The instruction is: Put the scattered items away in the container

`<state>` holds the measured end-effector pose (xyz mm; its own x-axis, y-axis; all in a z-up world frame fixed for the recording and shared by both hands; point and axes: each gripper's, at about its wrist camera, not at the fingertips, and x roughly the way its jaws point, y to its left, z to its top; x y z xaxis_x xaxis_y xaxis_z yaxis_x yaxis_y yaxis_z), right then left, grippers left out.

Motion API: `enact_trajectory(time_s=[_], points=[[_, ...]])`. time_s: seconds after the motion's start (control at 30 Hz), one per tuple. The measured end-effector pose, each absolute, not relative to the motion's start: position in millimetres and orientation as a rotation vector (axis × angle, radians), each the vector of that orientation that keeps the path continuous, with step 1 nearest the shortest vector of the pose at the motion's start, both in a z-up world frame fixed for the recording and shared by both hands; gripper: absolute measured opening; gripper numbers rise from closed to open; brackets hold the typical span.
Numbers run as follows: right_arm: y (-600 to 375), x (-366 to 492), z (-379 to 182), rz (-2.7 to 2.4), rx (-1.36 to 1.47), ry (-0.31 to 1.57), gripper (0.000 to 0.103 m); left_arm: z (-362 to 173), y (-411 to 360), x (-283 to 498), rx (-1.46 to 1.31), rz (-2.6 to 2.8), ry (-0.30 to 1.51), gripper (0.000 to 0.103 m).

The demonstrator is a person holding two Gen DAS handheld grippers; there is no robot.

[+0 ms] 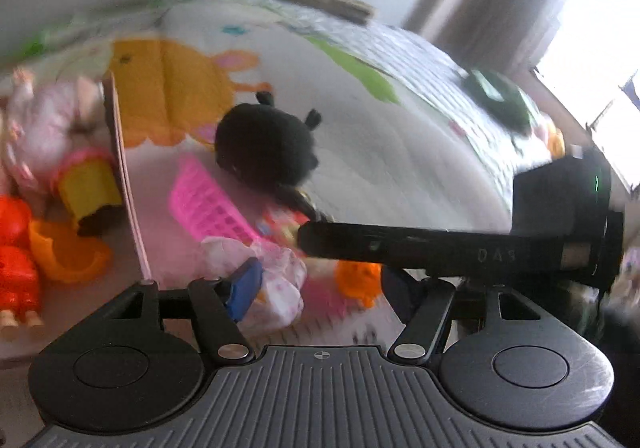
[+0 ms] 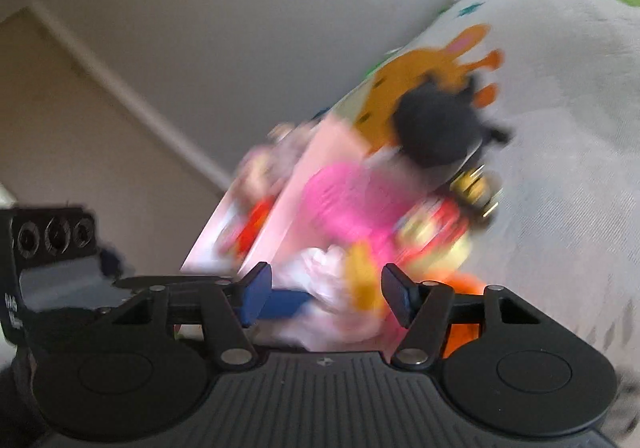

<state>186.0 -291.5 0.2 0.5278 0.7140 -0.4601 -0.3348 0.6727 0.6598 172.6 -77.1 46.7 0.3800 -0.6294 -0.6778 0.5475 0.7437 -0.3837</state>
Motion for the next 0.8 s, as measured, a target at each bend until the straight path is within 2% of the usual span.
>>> enact_trajectory(time_s=[0.13, 0.2, 0.27, 0.33, 0.4, 0.6, 0.63, 0.67, 0.8], points=[[-270.9, 155.6, 20.2, 0.656, 0.356, 0.735, 0.065, 44.5, -72.5, 127.4, -0.148, -0.833, 0.931, 0.071], [-267.9, 152.0, 34.0, 0.576, 0.261, 0.668, 0.073, 48.6, -69.9, 103.4, -0.087, -0.817, 0.865, 0.076], [-266.4, 156.2, 46.2, 0.442, 0.160, 0.595, 0.086, 54.8, -63.7, 85.3, -0.031, -0.771, 0.781, 0.089], [-261.9, 172.1, 52.1, 0.338, 0.075, 0.541, 0.086, 60.0, -53.9, 71.9, -0.004, -0.717, 0.709, 0.094], [-259.1, 198.6, 54.2, 0.293, 0.049, 0.528, 0.086, 61.9, -43.2, 65.2, 0.009, -0.671, 0.671, 0.094], [-233.4, 295.3, 27.2, 0.207, -0.036, 0.671, 0.085, 49.3, -7.5, 67.6, -0.063, -0.559, 0.706, 0.095], [-229.1, 308.1, 19.3, 0.209, -0.047, 0.707, 0.082, 47.0, -3.3, 67.5, -0.069, -0.547, 0.707, 0.095], [-223.1, 317.5, 10.5, 0.223, -0.057, 0.739, 0.072, 46.0, 2.7, 67.3, -0.075, -0.533, 0.706, 0.095], [-214.1, 288.3, 4.9, 0.326, -0.037, 0.761, 0.070, 42.0, 27.9, 64.6, -0.105, -0.474, 0.710, 0.096]])
